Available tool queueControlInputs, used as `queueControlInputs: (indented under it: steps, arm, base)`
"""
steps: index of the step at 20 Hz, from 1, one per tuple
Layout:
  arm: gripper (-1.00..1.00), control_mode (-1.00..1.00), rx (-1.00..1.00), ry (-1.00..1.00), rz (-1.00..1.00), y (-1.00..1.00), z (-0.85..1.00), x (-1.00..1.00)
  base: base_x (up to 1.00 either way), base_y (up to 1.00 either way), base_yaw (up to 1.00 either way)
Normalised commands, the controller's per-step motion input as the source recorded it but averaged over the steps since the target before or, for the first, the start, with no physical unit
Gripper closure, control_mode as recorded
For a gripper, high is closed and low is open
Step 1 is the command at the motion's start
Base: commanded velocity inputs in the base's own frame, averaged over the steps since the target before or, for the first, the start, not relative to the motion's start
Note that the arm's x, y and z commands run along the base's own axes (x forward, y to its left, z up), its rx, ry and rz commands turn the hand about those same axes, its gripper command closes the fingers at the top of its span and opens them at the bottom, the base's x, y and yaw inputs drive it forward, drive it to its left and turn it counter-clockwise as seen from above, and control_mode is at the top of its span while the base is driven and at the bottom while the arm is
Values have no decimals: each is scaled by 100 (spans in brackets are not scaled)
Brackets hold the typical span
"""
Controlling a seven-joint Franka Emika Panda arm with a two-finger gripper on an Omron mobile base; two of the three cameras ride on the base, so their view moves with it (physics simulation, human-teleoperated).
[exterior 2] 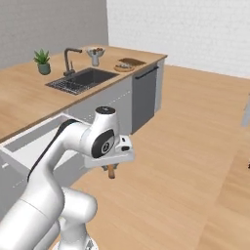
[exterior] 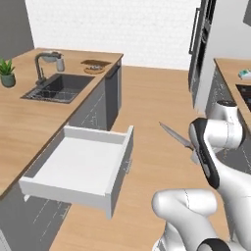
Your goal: Pick up the knife from the drawer and place it on the cutting board. Then place the meat from the plate to the cutting board.
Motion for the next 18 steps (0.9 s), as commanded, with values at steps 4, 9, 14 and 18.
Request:
queueControlInputs:
  steps: [4,9,14,18]
  arm:
    - [100,100,0,0,0,0,0,0]
    - [100,100,0,0,0,0,0,0]
    - [100,100,0,0,0,0,0,0]
    - [100,100,0,0,0,0,0,0]
  base:
    - [100,-38,-1]
    - [100,-25,-5]
    - [100,-41,-1]
    - [100,-30,1]
